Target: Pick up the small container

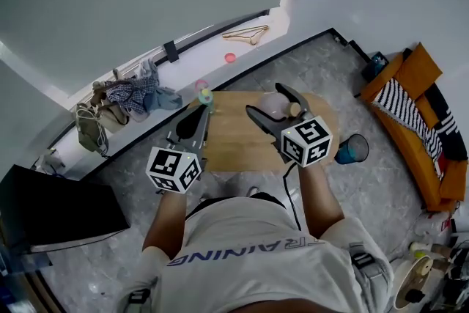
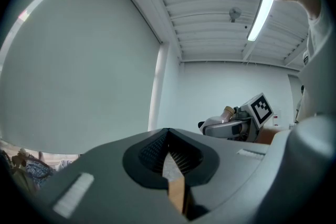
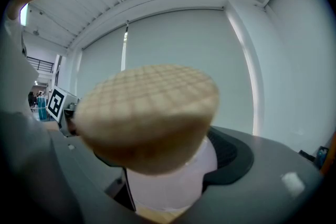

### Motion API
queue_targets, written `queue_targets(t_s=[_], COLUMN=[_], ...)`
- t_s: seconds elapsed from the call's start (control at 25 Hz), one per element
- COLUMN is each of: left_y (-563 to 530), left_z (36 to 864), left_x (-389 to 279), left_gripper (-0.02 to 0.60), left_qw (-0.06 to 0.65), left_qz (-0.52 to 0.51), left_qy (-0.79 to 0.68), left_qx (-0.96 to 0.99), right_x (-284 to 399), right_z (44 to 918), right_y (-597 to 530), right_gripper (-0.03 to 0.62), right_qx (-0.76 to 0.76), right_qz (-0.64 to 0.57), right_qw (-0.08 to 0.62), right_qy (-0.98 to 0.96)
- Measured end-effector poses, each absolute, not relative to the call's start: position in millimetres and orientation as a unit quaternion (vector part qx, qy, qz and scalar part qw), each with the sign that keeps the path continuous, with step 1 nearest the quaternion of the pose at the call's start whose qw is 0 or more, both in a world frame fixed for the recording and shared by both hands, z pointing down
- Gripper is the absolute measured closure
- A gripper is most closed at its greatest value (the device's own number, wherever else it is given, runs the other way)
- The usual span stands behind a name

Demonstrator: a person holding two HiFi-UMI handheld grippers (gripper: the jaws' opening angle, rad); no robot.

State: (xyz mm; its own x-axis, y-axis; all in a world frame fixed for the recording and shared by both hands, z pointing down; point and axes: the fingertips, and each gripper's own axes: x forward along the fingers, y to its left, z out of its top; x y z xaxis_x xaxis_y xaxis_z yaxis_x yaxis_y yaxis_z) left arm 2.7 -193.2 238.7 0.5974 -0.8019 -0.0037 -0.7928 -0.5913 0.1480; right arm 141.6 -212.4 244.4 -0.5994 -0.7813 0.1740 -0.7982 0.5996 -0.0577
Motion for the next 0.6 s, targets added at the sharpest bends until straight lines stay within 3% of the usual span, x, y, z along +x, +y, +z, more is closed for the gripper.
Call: queue_targets(t_s=[0.6], left_y=[-204], left_z=[239], left_x=[-6], left_gripper=[0.581], left_qw=[0.070], left_qz=[-0.037], left_qy=[-0.449], left_qx=[0.890], right_x=[130], right_z=[243], right_y=[-224], right_gripper=[0.161], right_qx=[0.436], right_qz=[0.061], right_qw=[0.074], right_qy=[-0.895])
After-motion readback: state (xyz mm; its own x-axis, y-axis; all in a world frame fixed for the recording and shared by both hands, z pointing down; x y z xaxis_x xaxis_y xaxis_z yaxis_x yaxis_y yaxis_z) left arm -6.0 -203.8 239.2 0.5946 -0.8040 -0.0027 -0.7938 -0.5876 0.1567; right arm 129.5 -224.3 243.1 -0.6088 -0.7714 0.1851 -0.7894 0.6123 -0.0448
